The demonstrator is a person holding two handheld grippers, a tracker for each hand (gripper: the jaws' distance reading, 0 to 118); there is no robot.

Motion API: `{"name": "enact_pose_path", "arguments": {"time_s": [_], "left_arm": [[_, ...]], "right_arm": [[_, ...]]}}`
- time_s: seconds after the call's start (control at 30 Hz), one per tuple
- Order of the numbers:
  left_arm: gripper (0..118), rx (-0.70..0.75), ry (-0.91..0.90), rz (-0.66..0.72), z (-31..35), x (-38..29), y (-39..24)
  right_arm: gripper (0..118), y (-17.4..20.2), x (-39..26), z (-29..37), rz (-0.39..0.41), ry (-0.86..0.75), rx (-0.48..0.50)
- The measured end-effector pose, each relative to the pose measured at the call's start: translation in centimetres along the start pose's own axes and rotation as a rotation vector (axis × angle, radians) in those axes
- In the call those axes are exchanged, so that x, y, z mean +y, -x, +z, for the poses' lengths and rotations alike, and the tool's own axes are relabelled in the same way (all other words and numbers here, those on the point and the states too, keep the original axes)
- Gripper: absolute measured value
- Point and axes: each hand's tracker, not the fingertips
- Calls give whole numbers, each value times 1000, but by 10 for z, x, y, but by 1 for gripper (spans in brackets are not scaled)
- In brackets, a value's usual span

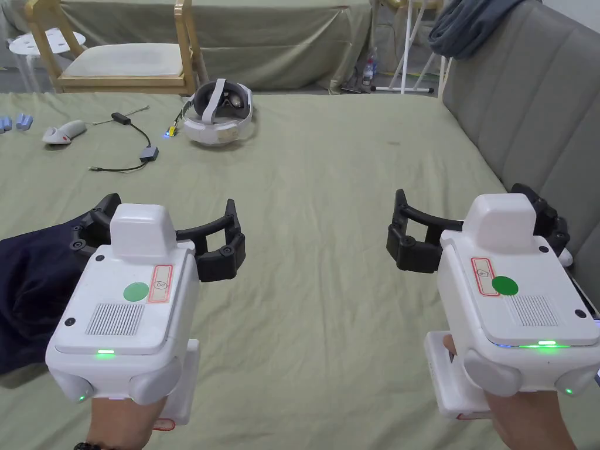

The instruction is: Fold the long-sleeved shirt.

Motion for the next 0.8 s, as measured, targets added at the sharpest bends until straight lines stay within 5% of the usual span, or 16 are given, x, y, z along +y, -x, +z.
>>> {"name": "enact_pose_path", "arguments": {"time_s": [0.57, 0.8], "left_arm": [[111, 20, -11, -15, -1, -2, -12], [111, 21, -7, 26, -1, -4, -11]], "right_arm": [[118, -1, -2, -2, 77, 24, -8], [118, 0, 1, 3, 14, 8, 2]]}}
